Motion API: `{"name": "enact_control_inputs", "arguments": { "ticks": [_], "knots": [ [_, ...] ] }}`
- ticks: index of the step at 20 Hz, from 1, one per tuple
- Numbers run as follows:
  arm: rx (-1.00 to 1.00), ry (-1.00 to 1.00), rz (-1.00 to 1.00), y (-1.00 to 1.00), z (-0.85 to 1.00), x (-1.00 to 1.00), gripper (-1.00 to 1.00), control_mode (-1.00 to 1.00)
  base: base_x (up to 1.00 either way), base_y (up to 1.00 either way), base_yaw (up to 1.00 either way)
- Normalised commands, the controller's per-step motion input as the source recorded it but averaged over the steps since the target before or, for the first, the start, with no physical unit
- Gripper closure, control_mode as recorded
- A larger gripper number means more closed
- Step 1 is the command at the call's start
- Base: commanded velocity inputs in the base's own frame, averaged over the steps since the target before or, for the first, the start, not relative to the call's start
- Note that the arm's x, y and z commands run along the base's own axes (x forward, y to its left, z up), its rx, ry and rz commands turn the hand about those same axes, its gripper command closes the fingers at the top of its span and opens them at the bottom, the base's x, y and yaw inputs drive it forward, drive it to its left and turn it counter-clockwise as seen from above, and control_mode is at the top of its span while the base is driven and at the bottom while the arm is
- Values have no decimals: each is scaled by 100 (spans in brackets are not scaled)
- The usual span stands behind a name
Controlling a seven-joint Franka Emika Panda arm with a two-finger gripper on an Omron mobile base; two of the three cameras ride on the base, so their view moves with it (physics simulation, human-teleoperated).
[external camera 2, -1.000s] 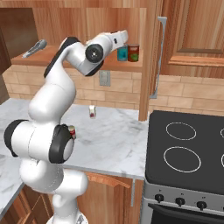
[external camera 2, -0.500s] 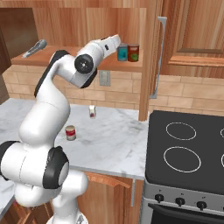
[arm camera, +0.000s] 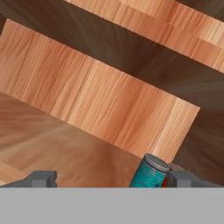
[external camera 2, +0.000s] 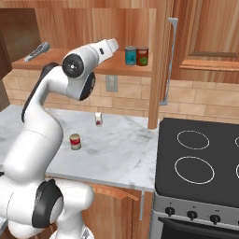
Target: Pick the cans from the counter and place them in their designated side in the cabinet.
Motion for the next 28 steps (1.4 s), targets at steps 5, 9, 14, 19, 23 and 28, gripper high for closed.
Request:
{"name": "enact_control_inputs", "arguments": {
  "ticks": [5,9,14,19,23,28],
  "knots": [
    [2,6,0,30,1,-58,-100,-100,0,0,0],
    [0,8,0,29,0,-58,-100,-100,0,0,0],
    [0,9,0,18,-1,-54,-100,-100,0,0,0],
    [-1,5,0,7,-14,-48,-100,-100,0,0,0],
    [-1,0,0,0,-31,-45,-100,-100,0,0,0],
    [0,1,0,0,-41,-36,-100,-100,0,0,0]
  ]
}}
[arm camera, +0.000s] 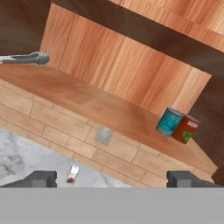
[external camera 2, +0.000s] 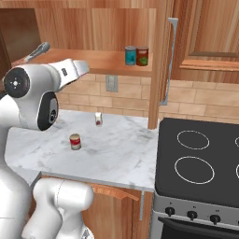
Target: Pick the cans from the counter and place them in their designated side in the cabinet.
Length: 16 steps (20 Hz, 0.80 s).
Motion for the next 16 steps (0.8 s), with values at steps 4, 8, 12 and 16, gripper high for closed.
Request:
{"name": "enact_control_inputs", "arguments": {
  "ticks": [4,8,12,16],
  "knots": [
    [0,5,0,11,-36,-24,-100,-100,0,0,0],
    [-3,12,0,15,-31,-3,-100,-100,0,0,0],
    [-12,21,1,17,-22,0,-100,-100,0,0,0],
    [5,25,-1,10,-10,0,-100,-100,0,0,0]
  ]
}}
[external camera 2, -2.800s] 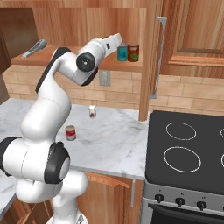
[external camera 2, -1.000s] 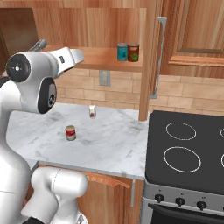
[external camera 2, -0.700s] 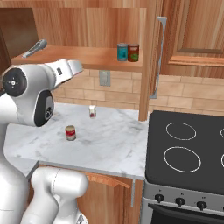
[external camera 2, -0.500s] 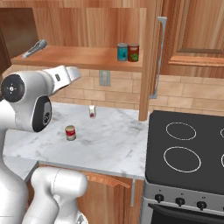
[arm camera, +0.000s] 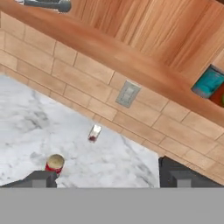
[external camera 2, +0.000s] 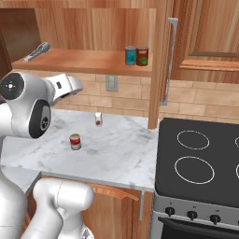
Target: Pick the cans from the counter and place them in their designated side in the cabinet.
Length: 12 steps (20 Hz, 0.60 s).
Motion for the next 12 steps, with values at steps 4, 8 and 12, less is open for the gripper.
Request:
{"name": "enact_control_inputs", "arguments": {
  "ticks": [4,8,12],
  "knots": [
    [14,26,-2,1,-9,-1,-100,-100,0,0,0],
    [10,13,0,0,-22,-14,-100,-100,0,0,0],
    [5,1,0,8,-25,-13,-100,-100,0,0,0]
  ]
}}
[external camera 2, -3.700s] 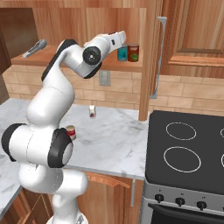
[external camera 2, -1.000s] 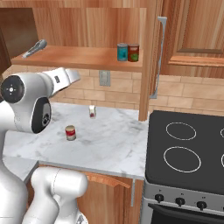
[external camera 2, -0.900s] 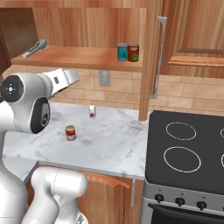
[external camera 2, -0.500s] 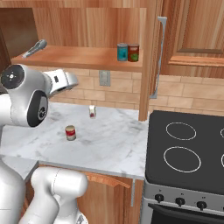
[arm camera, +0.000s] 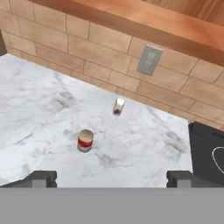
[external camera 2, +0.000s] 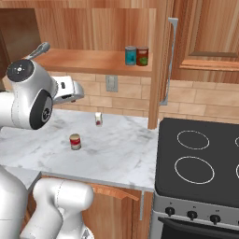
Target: Pick the cans from the counter and place them in their designated side in the cabinet.
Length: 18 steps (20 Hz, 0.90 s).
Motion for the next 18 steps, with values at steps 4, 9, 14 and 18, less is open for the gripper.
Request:
{"name": "enact_control_inputs", "arguments": {
  "ticks": [4,9,14,18],
  "knots": [
    [1,0,-3,16,-26,-5,-100,-100,0,0,0],
    [0,3,-6,8,-19,-1,-100,-100,0,0,0],
    [1,9,-5,15,-19,0,-100,-100,0,0,0],
    [3,9,0,23,-14,0,-100,-100,0,0,0]
  ]
}}
